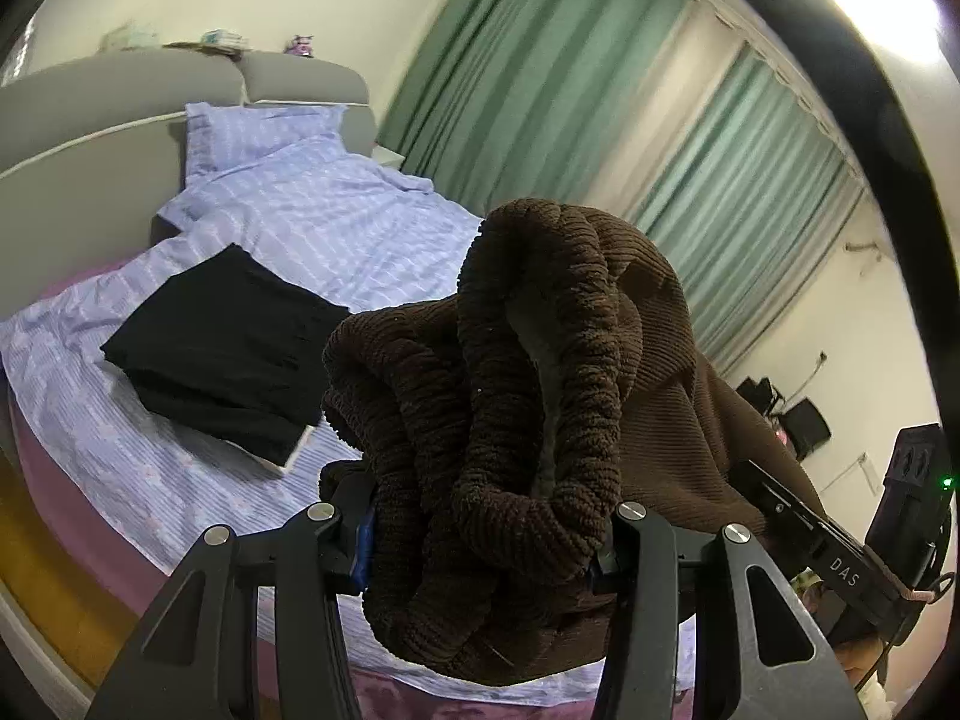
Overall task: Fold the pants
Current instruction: 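Lift the folded pants with both tools and carry them toward the clothes stack, then lower the pants onto the black clothes stack and open both tools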
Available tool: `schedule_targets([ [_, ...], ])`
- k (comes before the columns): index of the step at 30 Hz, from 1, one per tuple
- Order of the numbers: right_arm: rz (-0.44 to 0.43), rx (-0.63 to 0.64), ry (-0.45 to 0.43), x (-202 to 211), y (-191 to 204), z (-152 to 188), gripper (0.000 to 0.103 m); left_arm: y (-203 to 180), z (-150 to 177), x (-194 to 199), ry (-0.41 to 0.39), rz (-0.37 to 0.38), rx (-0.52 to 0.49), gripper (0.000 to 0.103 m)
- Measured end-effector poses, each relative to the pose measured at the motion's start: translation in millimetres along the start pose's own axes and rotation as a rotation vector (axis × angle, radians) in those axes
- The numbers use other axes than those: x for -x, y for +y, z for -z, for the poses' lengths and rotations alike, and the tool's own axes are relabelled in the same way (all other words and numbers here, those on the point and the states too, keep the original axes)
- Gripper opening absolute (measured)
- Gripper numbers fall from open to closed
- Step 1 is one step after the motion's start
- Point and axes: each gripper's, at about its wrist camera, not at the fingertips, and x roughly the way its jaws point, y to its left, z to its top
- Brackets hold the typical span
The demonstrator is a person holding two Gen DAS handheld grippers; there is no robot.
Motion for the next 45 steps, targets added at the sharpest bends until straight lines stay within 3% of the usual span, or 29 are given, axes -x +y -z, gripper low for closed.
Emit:
schedule_targets([
  [7,0.01,0.013,-0.023,-57.1,48.3,-22.1,0.046,77.1,-55.1,-15.1,-0.004,0.03,-0.025,0.048],
  [16,0.077,-0.083,-0.028,-167.2,128.2,-51.3,0.046,199.8,-163.8,-60.3,0.101,0.083,-0.107,0.048],
  [23,0.161,-0.087,0.036,-257.1,156.1,-70.2,0.046,268.8,-224.1,-136.4,0.221,0.124,-0.151,0.048],
  [30,0.247,-0.113,0.144,-346.7,147.4,-67.1,0.046,306.1,-238.9,-218.7,0.319,0.121,-0.179,0.048],
  [37,0.302,-0.126,0.3,-429.4,136.1,-46.3,0.047,338.5,-219.0,-291.4,0.465,0.052,-0.203,0.05],
  [41,0.331,-0.12,0.396,-457.2,135.3,-28.0,0.055,365.4,-194.8,-317.6,0.6,-0.048,-0.166,0.06],
  [45,0.306,-0.175,0.468,-457.4,130.6,-18.4,0.068,378.1,-191.3,-302.1,0.616,-0.136,-0.15,0.076],
])
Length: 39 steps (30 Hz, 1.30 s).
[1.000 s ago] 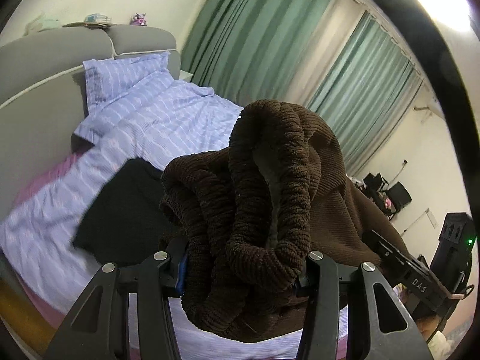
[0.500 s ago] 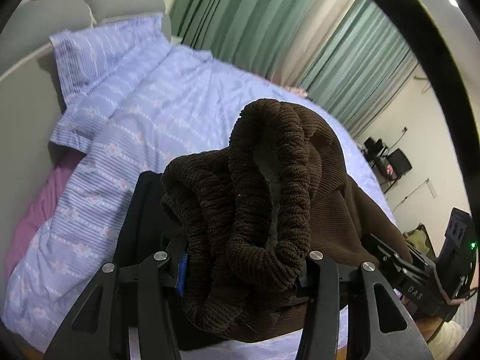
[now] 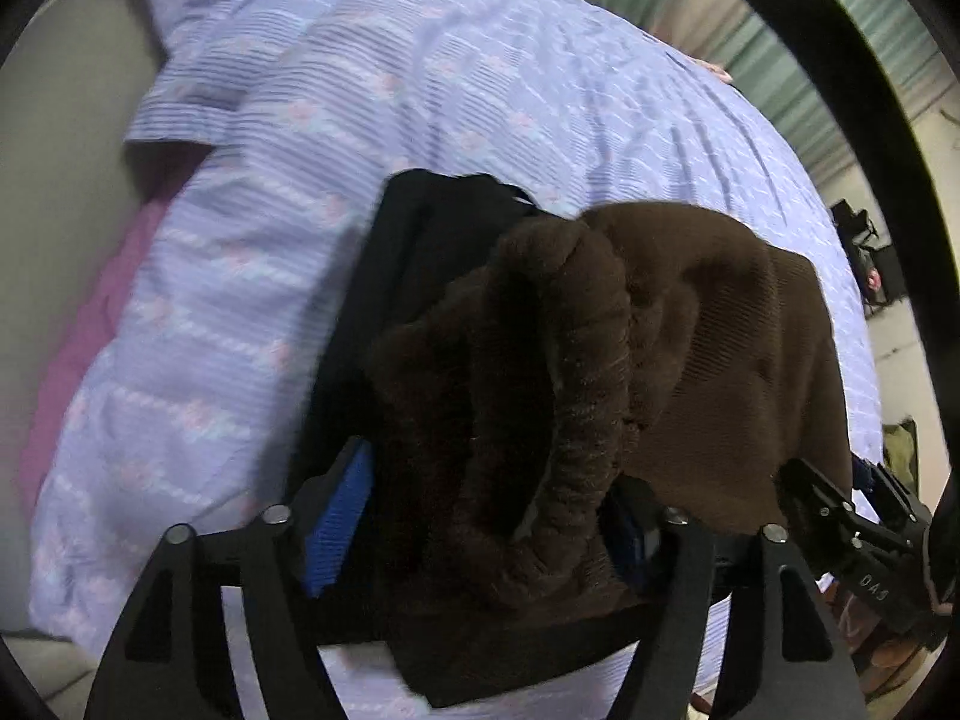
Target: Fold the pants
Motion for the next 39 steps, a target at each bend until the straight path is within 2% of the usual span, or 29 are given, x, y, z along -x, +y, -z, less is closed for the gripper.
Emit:
schedule_targets([
  [1,-0.008,-0.019,-0.002,2.6,-2.7,3.1,0.07,4.5,3.1,3.7,0.002,-0.013,0.012,0.085],
  [2,-0.008,-0.031,-0.006,4.8,-3.8,6.5,0.072,10.4,5.9,6.2,0.004,-0.02,0.031,0.088],
  [6,-0.013,-0.06,-0.007,5.3,-8.7,15.8,0.075,23.9,11.9,-1.5,0.034,-0.019,0.093,0.09],
  [10,0.011,-0.018,-0.001,-1.4,-7.0,19.7,0.077,30.2,14.5,-16.1,0.072,-0.017,0.139,0.096],
  [13,0.024,-0.005,-0.001,8.6,-6.0,19.0,0.077,22.4,18.5,-1.6,0.028,-0.053,0.103,0.095],
  [17,0.007,0.023,-0.074,51.1,-7.2,20.0,0.078,4.5,30.2,43.8,-0.079,-0.087,0.039,0.095],
  [19,0.011,0.043,-0.12,76.7,-9.3,23.5,0.084,-12.9,38.3,72.7,-0.148,-0.131,-0.003,0.096],
  [21,0.02,0.072,-0.179,107.5,-13.7,31.0,0.086,-27.4,48.3,100.8,-0.221,-0.168,-0.031,0.099],
  [26,0.017,0.108,-0.287,175.7,-40.2,58.6,0.094,-91.6,85.4,166.3,-0.372,-0.203,-0.117,0.102],
  [33,0.025,0.127,-0.385,262.1,-112.9,105.3,0.098,-212.9,158.8,212.9,-0.486,-0.268,-0.221,0.103],
  [39,0.052,0.13,-0.455,322.3,-185.9,152.4,0.1,-307.7,218.6,217.3,-0.523,-0.219,-0.214,0.103],
])
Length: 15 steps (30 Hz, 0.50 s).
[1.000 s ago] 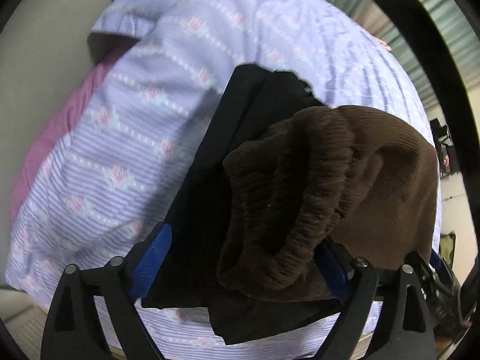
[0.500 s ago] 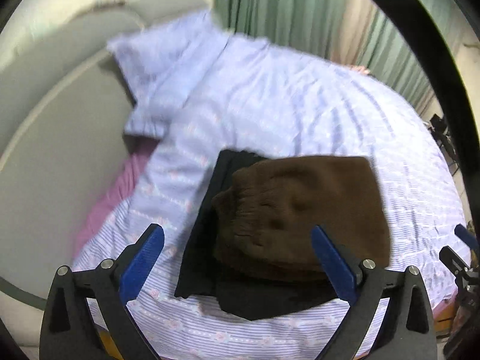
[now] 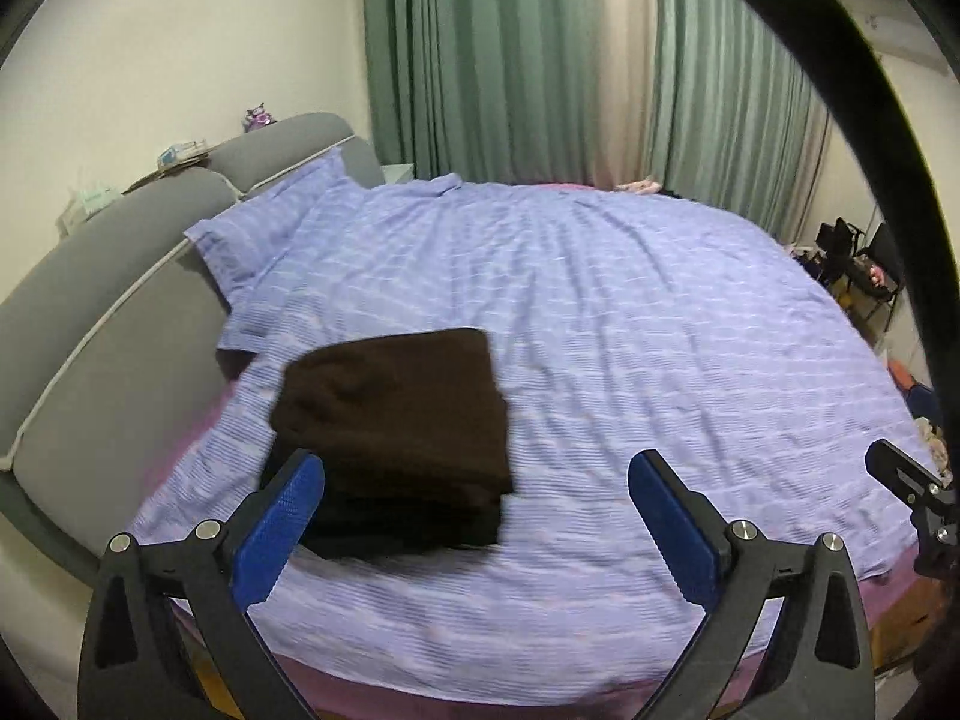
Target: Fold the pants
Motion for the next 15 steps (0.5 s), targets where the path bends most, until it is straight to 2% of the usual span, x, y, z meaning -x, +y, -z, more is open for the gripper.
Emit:
schedule_targets([
  [5,0.017,-0.027,-0.028,53.7,-51.9,20.1,0.1,-76.1,10.0,43.2,-0.052,0.02,-0.019,0.103],
  [15,0.049,-0.048,-0.093,136.8,-130.6,52.6,0.1,-169.6,29.8,100.6,-0.118,0.087,0.008,0.103],
])
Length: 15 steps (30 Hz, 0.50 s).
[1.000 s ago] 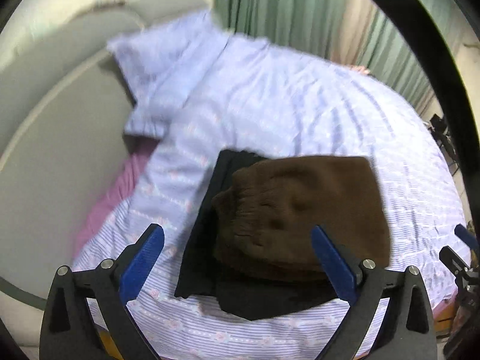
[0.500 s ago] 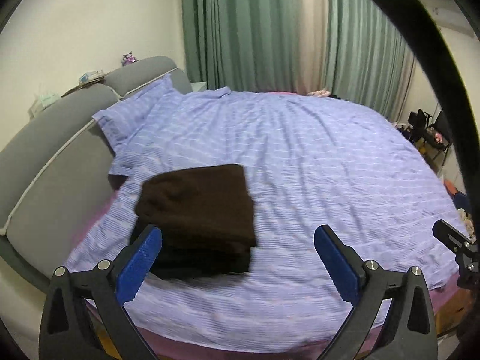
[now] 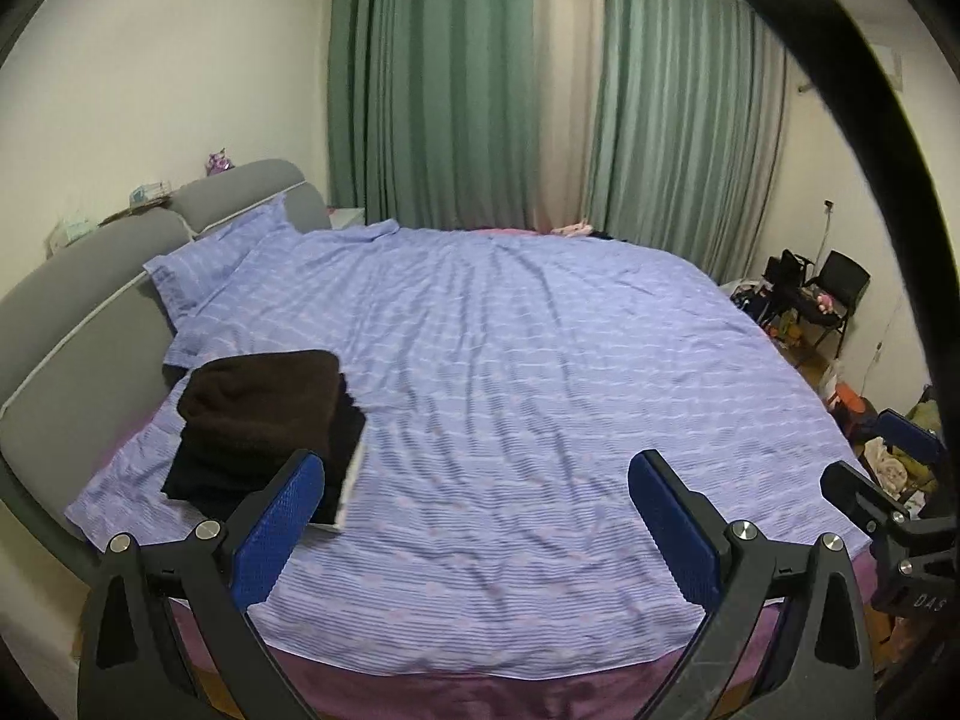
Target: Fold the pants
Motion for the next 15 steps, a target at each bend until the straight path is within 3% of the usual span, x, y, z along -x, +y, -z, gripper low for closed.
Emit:
schedule_targets([
  [8,0.021,-0.064,-0.018,32.0,-34.1,6.7,0.1,-49.6,7.5,25.7,-0.003,0.001,-0.068,0.103],
  [15,0.043,-0.091,-0.04,51.6,-42.2,13.2,0.1,-66.1,10.6,47.4,-0.02,0.015,-0.09,0.103],
])
